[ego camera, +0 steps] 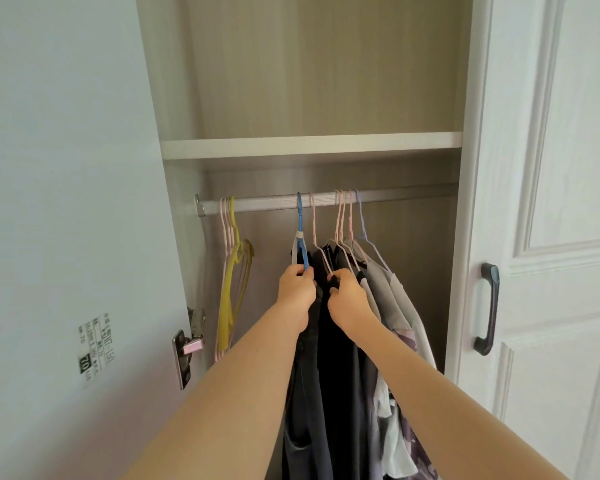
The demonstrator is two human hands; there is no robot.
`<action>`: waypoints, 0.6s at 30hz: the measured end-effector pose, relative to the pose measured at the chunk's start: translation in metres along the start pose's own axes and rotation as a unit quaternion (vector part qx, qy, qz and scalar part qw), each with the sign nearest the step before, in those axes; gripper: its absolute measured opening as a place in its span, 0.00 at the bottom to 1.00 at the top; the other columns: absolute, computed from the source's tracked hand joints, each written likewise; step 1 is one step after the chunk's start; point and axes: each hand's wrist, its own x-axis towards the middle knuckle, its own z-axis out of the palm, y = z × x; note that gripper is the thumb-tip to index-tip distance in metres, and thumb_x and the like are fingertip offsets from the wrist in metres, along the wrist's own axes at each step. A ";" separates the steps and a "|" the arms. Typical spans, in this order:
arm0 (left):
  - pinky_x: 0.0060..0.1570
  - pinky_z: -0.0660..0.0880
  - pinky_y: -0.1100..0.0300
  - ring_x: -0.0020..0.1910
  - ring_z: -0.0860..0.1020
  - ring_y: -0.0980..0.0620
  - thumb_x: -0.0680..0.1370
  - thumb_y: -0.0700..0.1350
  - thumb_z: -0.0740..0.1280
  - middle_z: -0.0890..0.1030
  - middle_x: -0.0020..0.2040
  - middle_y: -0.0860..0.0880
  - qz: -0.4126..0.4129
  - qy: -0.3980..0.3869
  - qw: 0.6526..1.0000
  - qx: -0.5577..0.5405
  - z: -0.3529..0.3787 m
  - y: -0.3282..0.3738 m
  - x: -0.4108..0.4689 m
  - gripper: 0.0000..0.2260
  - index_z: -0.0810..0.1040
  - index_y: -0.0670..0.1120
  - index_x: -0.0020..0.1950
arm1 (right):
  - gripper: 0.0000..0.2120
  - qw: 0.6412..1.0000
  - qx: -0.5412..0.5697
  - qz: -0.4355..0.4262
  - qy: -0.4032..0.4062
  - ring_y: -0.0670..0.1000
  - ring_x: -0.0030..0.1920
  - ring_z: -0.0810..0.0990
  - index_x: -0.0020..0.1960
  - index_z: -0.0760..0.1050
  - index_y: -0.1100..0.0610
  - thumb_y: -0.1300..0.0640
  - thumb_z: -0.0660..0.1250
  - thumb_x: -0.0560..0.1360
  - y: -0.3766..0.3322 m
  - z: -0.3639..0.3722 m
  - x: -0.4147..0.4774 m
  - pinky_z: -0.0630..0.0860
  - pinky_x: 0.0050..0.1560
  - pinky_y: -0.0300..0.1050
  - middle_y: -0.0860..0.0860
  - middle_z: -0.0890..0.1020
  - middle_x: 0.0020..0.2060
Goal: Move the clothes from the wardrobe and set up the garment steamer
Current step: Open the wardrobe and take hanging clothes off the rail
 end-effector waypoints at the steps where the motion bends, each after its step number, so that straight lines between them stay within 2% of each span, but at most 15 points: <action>1: 0.36 0.68 0.64 0.37 0.71 0.56 0.82 0.44 0.59 0.74 0.41 0.50 0.001 0.002 1.000 -0.002 -0.001 0.002 0.000 0.06 0.73 0.46 0.56 | 0.16 1.000 0.011 0.004 0.002 0.47 0.34 0.70 0.64 0.67 0.61 0.69 0.56 0.77 -0.002 -0.001 0.000 0.66 0.29 0.39 0.55 0.75 0.42; 5: 0.35 0.67 0.65 0.36 0.71 0.56 0.82 0.44 0.59 0.74 0.39 0.49 0.015 0.010 1.000 -0.004 -0.008 0.013 -0.003 0.05 0.73 0.47 0.54 | 0.15 0.999 0.040 0.012 0.003 0.47 0.32 0.69 0.64 0.67 0.60 0.68 0.55 0.78 -0.015 -0.012 0.000 0.63 0.27 0.38 0.56 0.76 0.43; 10: 0.36 0.67 0.66 0.37 0.71 0.57 0.82 0.44 0.59 0.74 0.40 0.50 0.042 0.005 0.999 -0.012 -0.011 0.032 -0.012 0.03 0.71 0.48 0.53 | 0.16 0.998 0.056 -0.005 0.017 0.47 0.36 0.72 0.65 0.67 0.60 0.68 0.55 0.78 -0.032 -0.028 -0.002 0.65 0.29 0.37 0.56 0.76 0.49; 18: 0.36 0.67 0.65 0.36 0.69 0.56 0.82 0.44 0.58 0.73 0.38 0.49 0.042 -0.005 0.999 0.003 -0.018 0.033 -0.045 0.04 0.72 0.48 0.54 | 0.16 0.998 0.061 0.013 -0.002 0.45 0.33 0.69 0.64 0.67 0.59 0.68 0.55 0.78 -0.038 -0.041 -0.034 0.63 0.28 0.35 0.55 0.75 0.46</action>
